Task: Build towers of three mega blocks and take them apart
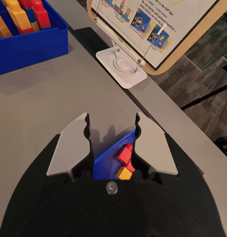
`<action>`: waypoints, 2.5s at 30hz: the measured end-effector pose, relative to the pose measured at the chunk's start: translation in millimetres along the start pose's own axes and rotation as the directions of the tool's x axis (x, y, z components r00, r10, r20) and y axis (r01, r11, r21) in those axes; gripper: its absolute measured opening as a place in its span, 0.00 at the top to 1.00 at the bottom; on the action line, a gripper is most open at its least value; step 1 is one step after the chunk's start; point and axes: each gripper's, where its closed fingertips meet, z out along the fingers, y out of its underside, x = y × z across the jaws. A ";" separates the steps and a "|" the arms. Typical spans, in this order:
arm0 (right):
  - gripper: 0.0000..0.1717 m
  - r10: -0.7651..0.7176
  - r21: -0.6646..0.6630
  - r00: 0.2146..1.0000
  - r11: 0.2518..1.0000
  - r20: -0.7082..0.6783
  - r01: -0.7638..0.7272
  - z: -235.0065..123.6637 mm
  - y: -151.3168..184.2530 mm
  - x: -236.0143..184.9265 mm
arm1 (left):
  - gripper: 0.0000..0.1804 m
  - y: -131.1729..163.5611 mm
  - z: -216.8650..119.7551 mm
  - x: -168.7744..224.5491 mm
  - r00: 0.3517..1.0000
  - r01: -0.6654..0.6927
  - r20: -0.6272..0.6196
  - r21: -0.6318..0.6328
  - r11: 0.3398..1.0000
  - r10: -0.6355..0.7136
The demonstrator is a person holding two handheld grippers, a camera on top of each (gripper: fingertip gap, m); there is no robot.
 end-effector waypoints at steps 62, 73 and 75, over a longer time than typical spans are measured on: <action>0.79 -0.092 0.401 0.545 0.779 0.833 -0.482 -14.3 -128.3 -204.5 | 0.58 -158.7 -188.5 250.5 0.637 0.151 -0.609 0.700 0.698 0.473; 0.79 -0.047 0.391 0.532 0.732 0.845 -0.557 -16.3 -131.4 -186.0 | 0.76 -186.9 -175.6 276.7 0.605 0.197 -0.614 0.733 0.651 0.507; 0.79 -0.049 0.400 0.550 0.740 0.834 -0.540 -14.8 -130.3 -185.3 | 0.76 -185.7 -172.8 276.4 0.606 0.179 -0.606 0.734 0.655 0.515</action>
